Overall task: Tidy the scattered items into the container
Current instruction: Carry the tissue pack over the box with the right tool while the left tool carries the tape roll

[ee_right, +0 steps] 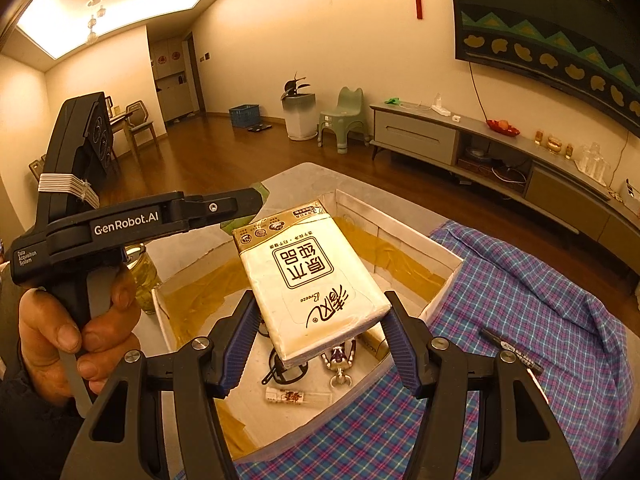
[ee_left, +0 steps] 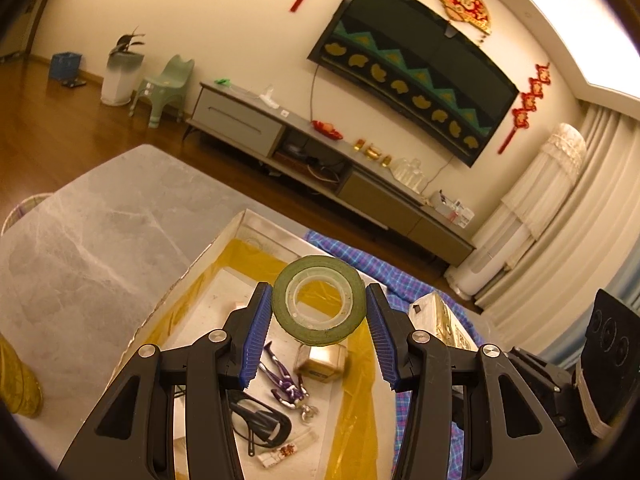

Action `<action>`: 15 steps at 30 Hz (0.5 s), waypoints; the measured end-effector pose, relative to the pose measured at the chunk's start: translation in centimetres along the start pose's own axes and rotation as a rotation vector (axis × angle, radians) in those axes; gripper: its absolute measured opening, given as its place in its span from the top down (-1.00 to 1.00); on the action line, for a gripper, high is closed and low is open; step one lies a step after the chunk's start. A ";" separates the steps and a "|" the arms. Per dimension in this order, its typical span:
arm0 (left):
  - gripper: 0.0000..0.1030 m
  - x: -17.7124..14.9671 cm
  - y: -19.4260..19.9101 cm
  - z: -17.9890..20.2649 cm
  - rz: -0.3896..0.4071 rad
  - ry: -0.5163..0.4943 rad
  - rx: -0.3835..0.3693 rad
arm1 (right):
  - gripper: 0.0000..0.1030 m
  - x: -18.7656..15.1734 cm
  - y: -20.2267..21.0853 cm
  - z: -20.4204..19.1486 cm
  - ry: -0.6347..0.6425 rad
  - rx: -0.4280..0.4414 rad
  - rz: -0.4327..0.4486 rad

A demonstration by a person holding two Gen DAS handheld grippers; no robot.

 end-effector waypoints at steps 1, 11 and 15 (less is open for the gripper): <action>0.04 0.1 -0.4 -0.2 -0.006 0.008 0.004 | -0.20 0.1 -0.4 0.2 -0.003 0.003 -0.007; 0.04 0.5 -4.0 -1.3 -0.089 0.091 0.039 | -0.20 1.5 -4.2 3.5 -0.030 0.019 -0.084; 0.04 0.5 -5.9 -1.7 -0.132 0.109 0.070 | -0.20 1.9 -5.8 4.4 -0.030 0.018 -0.117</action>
Point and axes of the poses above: each gripper's, at about its wrist camera, not at the fingertips, and y roughly against the way its jaws point, z to its right, x to its top, the point moved 7 cm from there along -y, roughly the way its jaws point, and after that the axes turned 10 degrees about x, right-handed, at the moved point
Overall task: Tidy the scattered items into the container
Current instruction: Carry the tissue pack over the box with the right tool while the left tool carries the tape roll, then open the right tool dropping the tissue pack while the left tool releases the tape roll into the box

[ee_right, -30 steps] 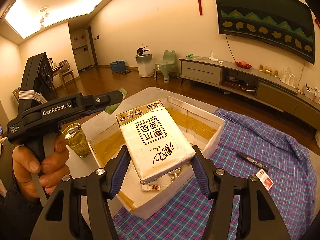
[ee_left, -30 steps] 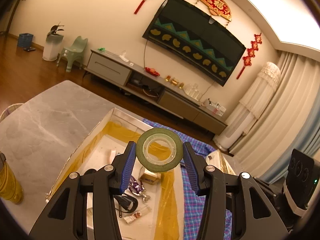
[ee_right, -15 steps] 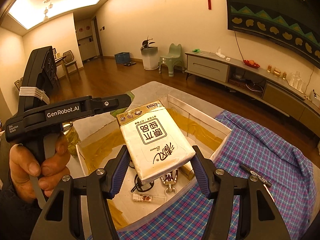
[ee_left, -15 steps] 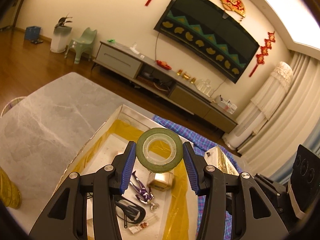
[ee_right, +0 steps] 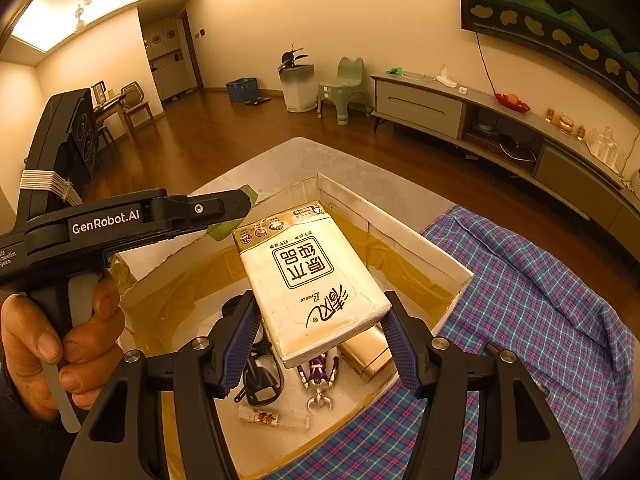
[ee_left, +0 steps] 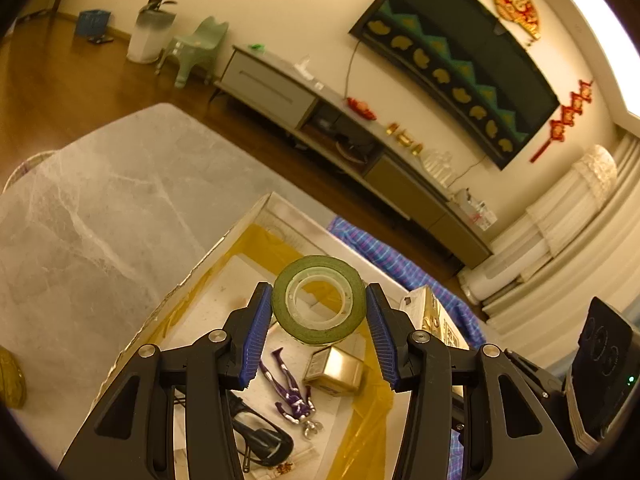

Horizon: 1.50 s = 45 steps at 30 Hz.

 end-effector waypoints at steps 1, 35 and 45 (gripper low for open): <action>0.04 0.0 -0.7 -0.1 -0.019 0.007 0.015 | -0.20 0.2 -0.3 0.2 0.001 -0.001 -0.007; 0.03 -3.8 -8.3 -4.2 -0.261 0.259 0.193 | -0.21 -0.2 -11.1 4.8 -0.006 -0.086 -0.415; -0.13 -4.0 -8.4 -6.1 -0.259 0.315 0.233 | -0.29 0.2 -11.5 5.3 0.003 -0.179 -0.444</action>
Point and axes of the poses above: each gripper's, at about its wrist camera, not at the fingertips, and y roughly against the way its jaws point, z to its right, x to its top, the point moved 7 cm from there along -y, roughly the way its jaws point, and after that the axes turned 10 degrees about x, right-handed, at the moved point
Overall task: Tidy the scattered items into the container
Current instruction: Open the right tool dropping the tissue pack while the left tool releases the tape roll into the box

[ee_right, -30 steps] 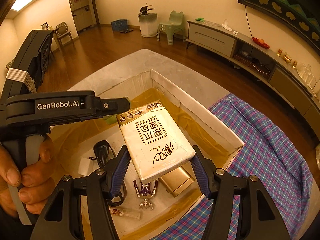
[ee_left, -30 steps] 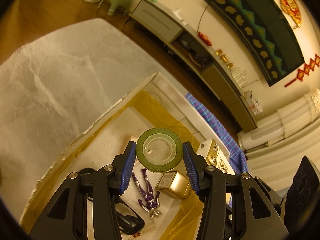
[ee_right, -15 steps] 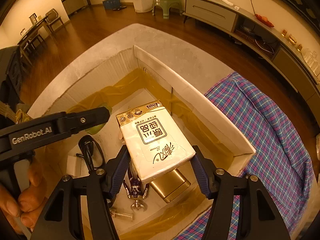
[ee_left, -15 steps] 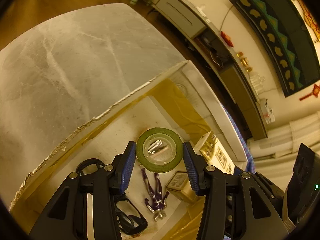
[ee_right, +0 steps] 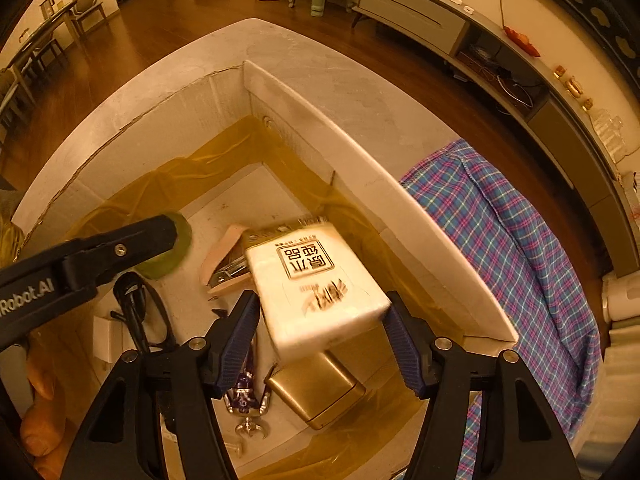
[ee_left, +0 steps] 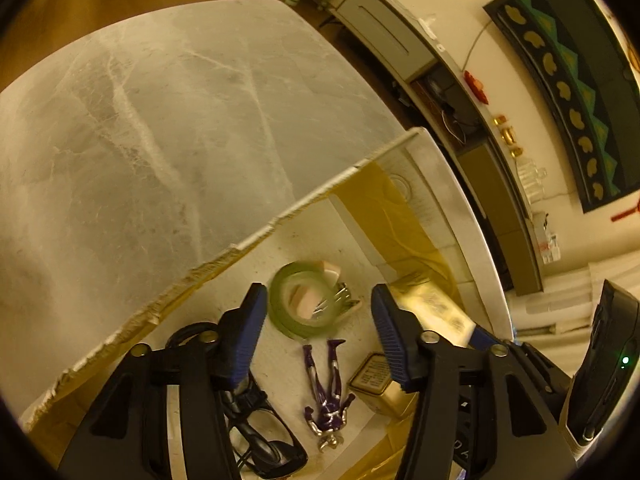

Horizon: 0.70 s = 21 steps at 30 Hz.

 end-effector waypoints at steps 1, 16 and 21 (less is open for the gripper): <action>-0.14 0.0 0.0 -0.2 -0.005 0.006 -0.006 | -0.32 0.0 0.1 0.0 -0.003 -0.003 -0.001; -0.17 -1.0 1.2 0.9 -0.006 -0.031 -0.036 | -0.35 -0.6 1.8 0.2 -0.024 0.004 0.014; -0.17 -1.3 1.7 1.5 0.023 -0.060 -0.024 | -0.35 -1.1 2.2 0.2 -0.032 0.024 0.023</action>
Point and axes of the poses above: each gripper's, at about its wrist camera, not at the fingertips, and y roughly against the way its jaws point, z to its right, x to its top, the point moved 7 cm from there along -y, roughly the way its jaws point, and after that the axes turned 10 degrees about x, right-handed, at the moved point
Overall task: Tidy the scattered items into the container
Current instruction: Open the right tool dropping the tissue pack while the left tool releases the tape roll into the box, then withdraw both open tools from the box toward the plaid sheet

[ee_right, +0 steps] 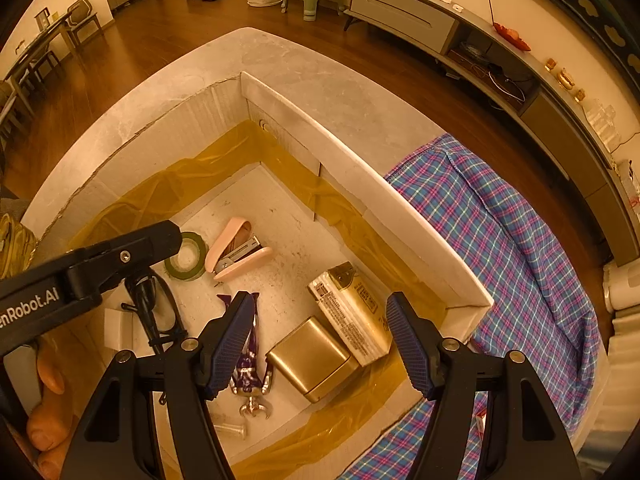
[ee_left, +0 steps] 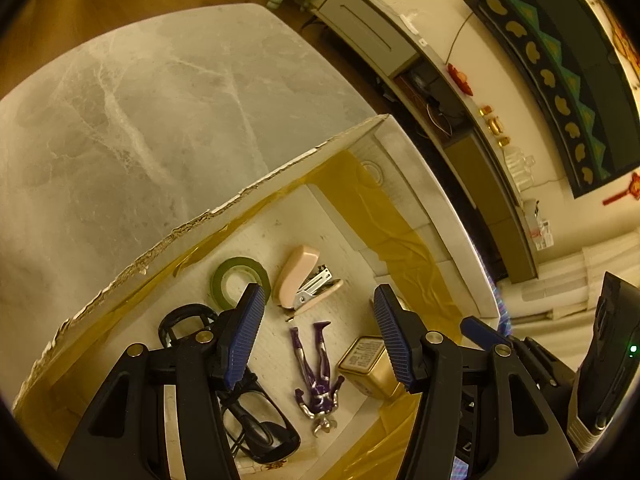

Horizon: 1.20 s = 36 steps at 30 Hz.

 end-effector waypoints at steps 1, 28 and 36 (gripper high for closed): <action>-0.17 -0.1 0.2 0.0 0.007 -0.006 0.005 | -0.35 -0.2 0.3 0.0 -0.003 0.008 0.005; -0.17 -4.6 11.0 4.9 0.367 -0.184 -0.118 | -0.35 -7.1 20.8 -4.7 -0.026 0.294 0.568; -0.18 -12.6 13.0 13.7 0.477 -0.590 -0.207 | -0.35 -14.3 21.6 0.1 -0.084 0.139 0.721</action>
Point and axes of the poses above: each gripper's, at about its wrist camera, not at the fingertips, and y roughly against the way its jaws point, z to its right, x to its top, the point moved 7 cm from there along -y, roughly the way its jaws point, and after that the axes turned 10 degrees about x, right-handed, at the moved point
